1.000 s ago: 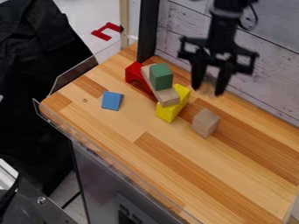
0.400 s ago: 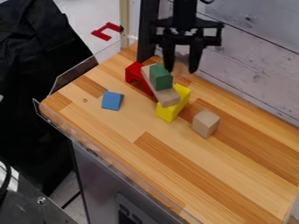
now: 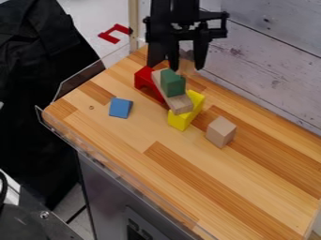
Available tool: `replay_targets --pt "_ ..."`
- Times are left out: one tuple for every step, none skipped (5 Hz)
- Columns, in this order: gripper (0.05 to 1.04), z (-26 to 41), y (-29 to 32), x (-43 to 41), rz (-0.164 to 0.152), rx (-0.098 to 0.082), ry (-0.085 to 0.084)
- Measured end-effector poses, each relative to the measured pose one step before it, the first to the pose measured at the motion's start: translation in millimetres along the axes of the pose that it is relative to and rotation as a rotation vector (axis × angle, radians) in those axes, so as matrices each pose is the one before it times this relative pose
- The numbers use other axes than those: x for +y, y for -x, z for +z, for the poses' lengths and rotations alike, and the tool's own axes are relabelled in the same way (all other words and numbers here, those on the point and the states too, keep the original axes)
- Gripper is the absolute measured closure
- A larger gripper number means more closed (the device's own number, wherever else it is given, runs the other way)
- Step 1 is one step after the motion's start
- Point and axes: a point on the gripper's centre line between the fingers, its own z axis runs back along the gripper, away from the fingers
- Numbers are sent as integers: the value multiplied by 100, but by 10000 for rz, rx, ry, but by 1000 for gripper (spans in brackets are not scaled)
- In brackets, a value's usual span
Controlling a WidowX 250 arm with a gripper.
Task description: Move plus and place it on top of a rack
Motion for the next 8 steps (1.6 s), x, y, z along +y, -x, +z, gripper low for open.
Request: replay_targets --pt "663 74 -164 580 178 42 -131" --pt "663 18 -128 211 143 30 56" --pt "663 93 -129 60 71 40 137" --pt "663 -9 40 -44 16 70 113" --pt "663 -114 -70 21 48 54 54" --pt "663 -552 -302 166 113 170 52" --pt "663 -163 -160 211 90 58 22" --pt "663 -632 -121 99 29 198 -18"
